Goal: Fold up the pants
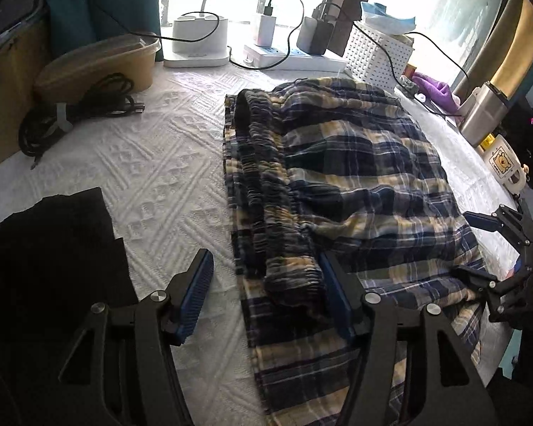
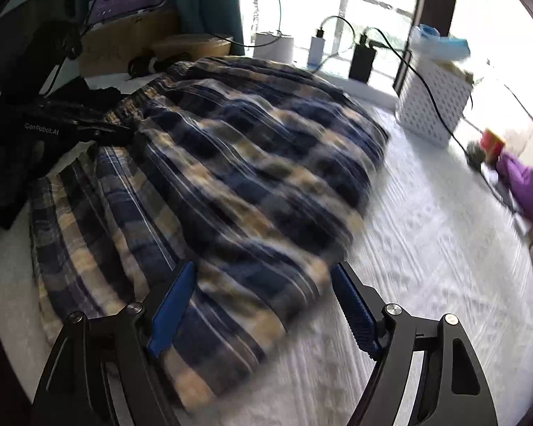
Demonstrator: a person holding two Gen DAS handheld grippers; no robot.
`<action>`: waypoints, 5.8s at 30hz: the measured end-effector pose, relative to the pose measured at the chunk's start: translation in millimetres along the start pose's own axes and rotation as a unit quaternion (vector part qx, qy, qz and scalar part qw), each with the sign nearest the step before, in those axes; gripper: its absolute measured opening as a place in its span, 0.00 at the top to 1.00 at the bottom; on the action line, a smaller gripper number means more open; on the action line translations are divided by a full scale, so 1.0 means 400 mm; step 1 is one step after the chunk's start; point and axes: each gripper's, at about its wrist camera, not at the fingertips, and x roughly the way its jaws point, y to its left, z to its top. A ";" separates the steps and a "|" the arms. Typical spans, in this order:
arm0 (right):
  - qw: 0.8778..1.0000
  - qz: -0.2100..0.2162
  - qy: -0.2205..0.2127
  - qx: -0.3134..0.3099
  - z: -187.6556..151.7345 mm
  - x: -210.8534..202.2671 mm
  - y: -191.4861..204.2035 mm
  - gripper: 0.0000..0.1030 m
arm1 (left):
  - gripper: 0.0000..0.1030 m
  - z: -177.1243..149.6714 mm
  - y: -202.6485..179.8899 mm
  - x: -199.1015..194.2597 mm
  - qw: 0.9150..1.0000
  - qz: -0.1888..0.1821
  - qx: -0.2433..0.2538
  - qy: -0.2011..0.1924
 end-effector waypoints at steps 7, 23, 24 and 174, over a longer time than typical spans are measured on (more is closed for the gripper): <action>1.000 0.003 0.006 0.028 -0.069 -0.050 -0.021 0.22 | 0.36 -0.006 0.017 -0.012 1.000 0.006 -0.010 0.006; 0.998 0.001 0.001 0.063 -0.096 -0.123 -0.056 0.22 | 0.36 0.021 0.010 -0.071 1.000 0.004 -0.020 -0.020; 0.998 0.003 -0.004 0.066 -0.090 -0.124 -0.056 0.22 | 0.36 0.025 0.005 -0.070 1.000 0.004 -0.017 -0.020; 0.984 0.066 -0.074 0.146 0.190 0.108 -0.220 0.76 | 0.34 0.139 -0.013 0.077 0.998 -0.046 0.014 -0.047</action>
